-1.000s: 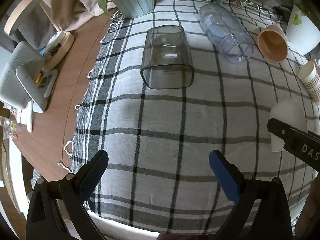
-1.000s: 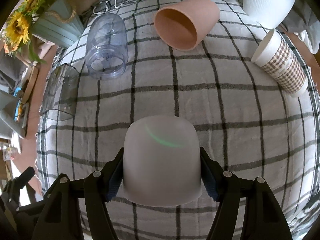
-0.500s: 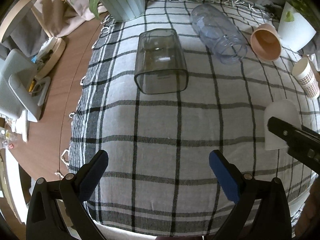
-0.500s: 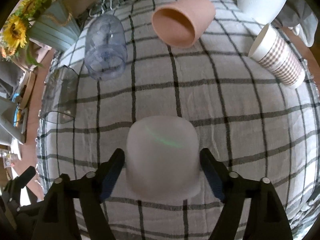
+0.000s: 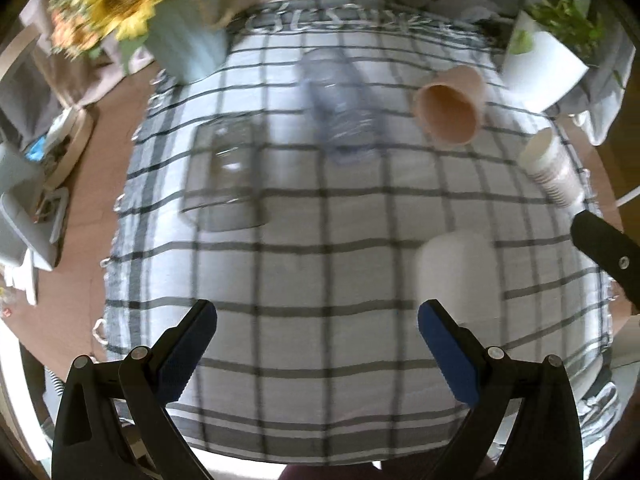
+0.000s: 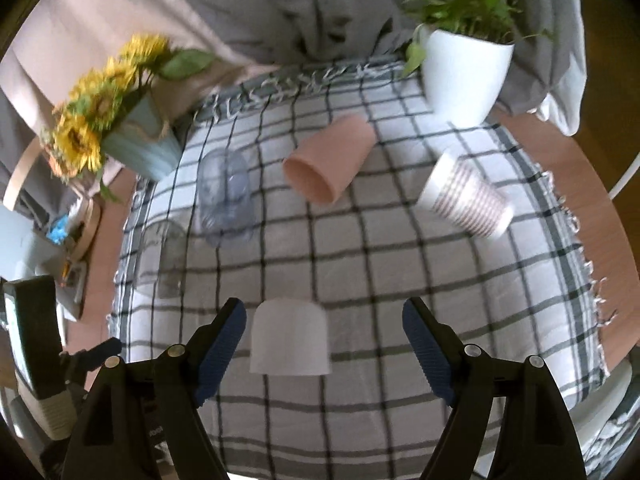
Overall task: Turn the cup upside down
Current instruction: 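Lift the white frosted cup with the right tool toward the left tool, then close the left tool on the white cup while the right tool holds it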
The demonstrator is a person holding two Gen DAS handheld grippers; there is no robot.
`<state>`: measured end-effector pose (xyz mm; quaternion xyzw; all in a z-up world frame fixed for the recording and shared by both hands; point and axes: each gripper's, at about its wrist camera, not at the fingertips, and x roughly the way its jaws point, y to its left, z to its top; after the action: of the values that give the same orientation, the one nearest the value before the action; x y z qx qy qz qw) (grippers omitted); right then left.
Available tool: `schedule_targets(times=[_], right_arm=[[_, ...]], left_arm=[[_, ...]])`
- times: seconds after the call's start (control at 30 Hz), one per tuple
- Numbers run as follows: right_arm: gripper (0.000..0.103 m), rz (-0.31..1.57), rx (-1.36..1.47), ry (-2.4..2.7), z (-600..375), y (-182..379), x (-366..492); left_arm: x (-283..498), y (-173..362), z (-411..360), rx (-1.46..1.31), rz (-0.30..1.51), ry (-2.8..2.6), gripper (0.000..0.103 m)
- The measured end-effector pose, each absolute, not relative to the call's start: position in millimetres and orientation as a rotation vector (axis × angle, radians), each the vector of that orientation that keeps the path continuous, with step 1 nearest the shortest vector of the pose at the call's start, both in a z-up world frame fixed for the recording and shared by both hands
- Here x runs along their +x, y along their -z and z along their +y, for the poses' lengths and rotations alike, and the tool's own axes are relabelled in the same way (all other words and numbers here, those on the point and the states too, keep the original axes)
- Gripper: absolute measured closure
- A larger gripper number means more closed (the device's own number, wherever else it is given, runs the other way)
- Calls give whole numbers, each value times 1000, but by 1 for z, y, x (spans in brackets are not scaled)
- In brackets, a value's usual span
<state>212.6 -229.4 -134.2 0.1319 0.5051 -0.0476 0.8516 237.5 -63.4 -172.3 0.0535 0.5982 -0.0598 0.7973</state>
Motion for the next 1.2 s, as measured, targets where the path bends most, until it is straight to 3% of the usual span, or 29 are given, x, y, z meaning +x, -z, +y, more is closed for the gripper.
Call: schedule_targets(times=[0.27, 0.67, 1.03, 1.2], right_arm=[[22, 1069, 330, 129, -282, 135, 209], [22, 1110, 429, 162, -331, 160, 214], [22, 1135, 488, 172, -345, 175, 212], [22, 1134, 482, 175, -347, 174, 212]], left_arm=[[251, 173, -115, 138, 1308, 157, 0], [279, 211, -158, 166, 1482, 190, 3], [290, 236, -171, 138, 1580, 185, 37], [289, 230, -175, 161, 1541, 162, 37]])
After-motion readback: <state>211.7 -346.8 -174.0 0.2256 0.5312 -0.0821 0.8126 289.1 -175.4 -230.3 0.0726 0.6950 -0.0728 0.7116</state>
